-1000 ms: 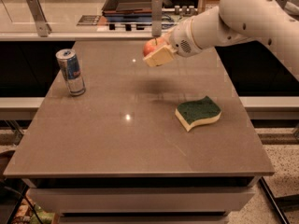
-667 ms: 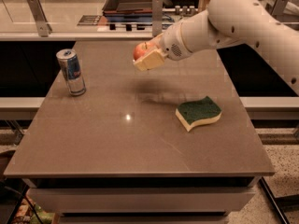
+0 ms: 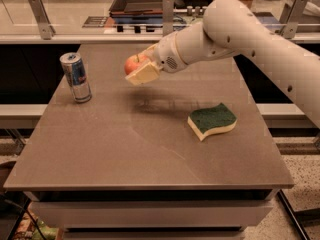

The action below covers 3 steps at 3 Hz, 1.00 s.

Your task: Move apple near redbull can

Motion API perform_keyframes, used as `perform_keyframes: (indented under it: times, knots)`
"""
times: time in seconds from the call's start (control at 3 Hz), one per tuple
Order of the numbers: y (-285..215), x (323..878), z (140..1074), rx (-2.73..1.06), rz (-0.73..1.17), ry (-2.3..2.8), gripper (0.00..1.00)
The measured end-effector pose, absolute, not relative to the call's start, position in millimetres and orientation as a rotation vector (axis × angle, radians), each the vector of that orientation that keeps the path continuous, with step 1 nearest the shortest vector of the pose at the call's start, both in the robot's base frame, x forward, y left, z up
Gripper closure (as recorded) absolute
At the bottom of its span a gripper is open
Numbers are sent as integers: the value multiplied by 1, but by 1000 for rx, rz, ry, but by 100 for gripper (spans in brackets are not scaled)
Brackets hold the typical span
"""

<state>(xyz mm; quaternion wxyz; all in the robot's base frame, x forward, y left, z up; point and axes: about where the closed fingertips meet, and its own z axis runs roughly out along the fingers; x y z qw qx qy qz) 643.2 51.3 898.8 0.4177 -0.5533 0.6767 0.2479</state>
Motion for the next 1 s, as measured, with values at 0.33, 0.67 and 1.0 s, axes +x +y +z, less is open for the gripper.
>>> perform_keyframes:
  times: [0.33, 0.67, 1.0]
  knots:
    - [75, 638, 889, -1436, 622, 1669, 100]
    - [93, 637, 875, -1469, 595, 1656, 100]
    - [107, 636, 859, -1486, 587, 1644, 100]
